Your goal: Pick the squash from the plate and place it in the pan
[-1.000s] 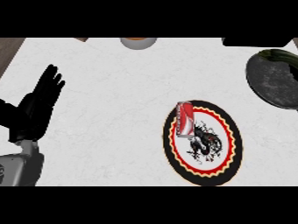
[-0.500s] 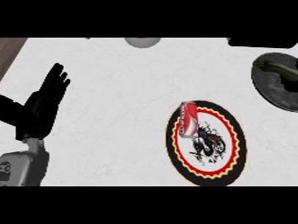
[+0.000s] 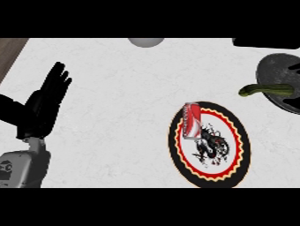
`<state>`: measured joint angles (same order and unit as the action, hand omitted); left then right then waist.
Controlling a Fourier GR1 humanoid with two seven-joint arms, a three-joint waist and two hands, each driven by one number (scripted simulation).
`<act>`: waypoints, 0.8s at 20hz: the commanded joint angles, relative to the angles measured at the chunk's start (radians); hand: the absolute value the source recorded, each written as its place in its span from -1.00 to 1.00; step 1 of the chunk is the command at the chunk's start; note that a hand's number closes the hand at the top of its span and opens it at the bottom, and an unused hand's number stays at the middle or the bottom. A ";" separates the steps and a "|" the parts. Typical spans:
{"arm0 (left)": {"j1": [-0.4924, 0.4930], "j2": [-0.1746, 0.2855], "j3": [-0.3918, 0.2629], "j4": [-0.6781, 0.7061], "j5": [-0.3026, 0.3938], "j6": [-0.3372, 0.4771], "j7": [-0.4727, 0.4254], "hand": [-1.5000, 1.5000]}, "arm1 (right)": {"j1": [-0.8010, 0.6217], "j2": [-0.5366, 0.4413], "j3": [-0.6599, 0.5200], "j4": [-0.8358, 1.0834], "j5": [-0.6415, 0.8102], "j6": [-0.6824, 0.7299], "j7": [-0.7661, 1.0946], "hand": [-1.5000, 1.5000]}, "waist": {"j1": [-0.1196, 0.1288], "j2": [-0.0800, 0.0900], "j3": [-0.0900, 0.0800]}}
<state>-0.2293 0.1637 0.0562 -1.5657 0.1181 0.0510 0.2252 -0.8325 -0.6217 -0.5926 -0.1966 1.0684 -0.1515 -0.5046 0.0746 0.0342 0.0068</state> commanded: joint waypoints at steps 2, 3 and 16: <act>0.001 0.007 0.007 -0.008 0.003 0.000 0.015 0.00 | 0.001 -0.005 -0.084 0.023 -0.093 0.035 -0.109 -1.00 | -0.009 -0.004 0.001; 0.021 0.008 -0.007 -0.046 -0.004 0.000 0.030 0.00 | -0.018 -0.035 -0.107 0.024 -0.118 0.079 -0.120 -1.00 | -0.005 -0.008 0.001; 0.023 0.003 0.018 -0.046 -0.001 0.026 0.039 0.00 | 0.102 -0.297 -0.356 0.101 -0.385 0.567 -0.265 -1.00 | -0.040 -0.009 0.004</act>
<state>-0.2047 0.1622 0.0661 -1.6035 0.1153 0.0713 0.2520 -0.7742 -0.8424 -0.9028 -0.1099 0.7345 0.2697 -0.7209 0.0409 0.0260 0.0096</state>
